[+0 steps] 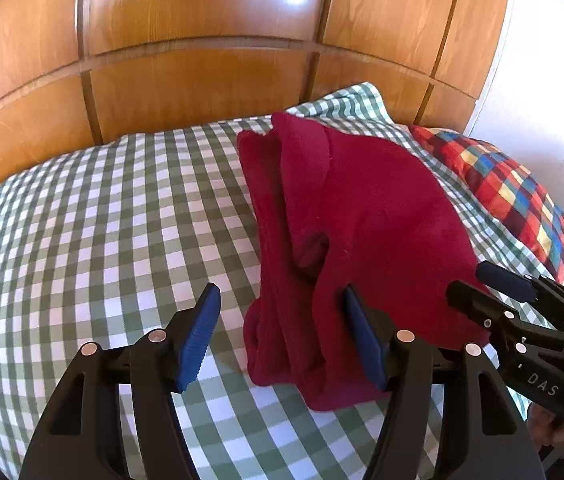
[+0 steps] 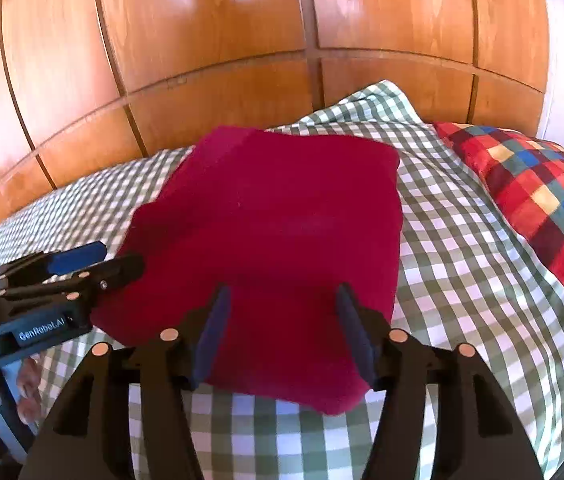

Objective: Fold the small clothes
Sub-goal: 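Release the folded sweater and open both grippers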

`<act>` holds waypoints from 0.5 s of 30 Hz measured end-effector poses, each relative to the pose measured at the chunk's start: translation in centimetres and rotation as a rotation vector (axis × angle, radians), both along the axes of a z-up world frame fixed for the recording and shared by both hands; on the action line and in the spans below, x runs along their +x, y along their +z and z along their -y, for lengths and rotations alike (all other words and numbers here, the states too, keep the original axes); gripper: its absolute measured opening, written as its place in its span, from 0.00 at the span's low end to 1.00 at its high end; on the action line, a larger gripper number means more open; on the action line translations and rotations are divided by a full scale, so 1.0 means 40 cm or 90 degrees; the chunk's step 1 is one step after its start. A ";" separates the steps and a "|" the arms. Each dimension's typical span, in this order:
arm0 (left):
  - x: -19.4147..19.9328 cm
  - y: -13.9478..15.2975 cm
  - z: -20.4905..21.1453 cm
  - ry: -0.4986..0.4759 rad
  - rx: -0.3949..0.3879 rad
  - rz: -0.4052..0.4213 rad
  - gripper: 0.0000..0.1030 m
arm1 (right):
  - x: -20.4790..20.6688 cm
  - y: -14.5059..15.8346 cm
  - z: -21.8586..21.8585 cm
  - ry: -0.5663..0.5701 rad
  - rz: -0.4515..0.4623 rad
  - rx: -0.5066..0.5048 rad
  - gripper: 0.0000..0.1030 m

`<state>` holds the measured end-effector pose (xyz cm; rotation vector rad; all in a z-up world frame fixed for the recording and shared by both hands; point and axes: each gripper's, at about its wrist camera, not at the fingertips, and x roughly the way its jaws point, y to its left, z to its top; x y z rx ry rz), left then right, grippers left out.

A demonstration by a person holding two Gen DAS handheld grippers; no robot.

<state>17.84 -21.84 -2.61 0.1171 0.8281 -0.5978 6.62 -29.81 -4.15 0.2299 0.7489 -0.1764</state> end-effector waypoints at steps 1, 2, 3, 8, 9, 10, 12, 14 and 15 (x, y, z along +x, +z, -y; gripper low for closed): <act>-0.006 0.003 0.001 0.001 0.002 0.005 0.60 | -0.007 0.008 -0.003 -0.003 0.007 0.001 0.58; -0.013 0.007 0.001 0.000 0.004 0.010 0.60 | -0.012 0.016 -0.007 -0.004 0.011 0.002 0.58; -0.021 0.010 -0.001 0.002 0.009 0.018 0.60 | -0.018 0.022 -0.010 -0.004 0.017 0.000 0.58; -0.041 0.022 -0.016 0.014 -0.001 0.021 0.60 | -0.046 0.053 -0.022 -0.017 0.037 0.004 0.64; -0.046 0.027 -0.018 0.015 -0.003 0.025 0.60 | -0.051 0.058 -0.025 -0.022 0.039 0.004 0.66; -0.053 0.034 -0.022 0.018 -0.005 0.033 0.60 | -0.057 0.062 -0.027 -0.027 0.041 0.006 0.69; -0.072 0.051 -0.036 0.020 -0.010 0.047 0.60 | -0.069 0.069 -0.037 -0.038 0.045 0.014 0.71; -0.085 0.060 -0.043 0.023 -0.010 0.054 0.63 | -0.080 0.074 -0.057 -0.052 0.045 0.004 0.75; -0.095 0.067 -0.050 0.025 -0.011 0.060 0.66 | -0.084 0.074 -0.064 -0.063 0.041 0.004 0.76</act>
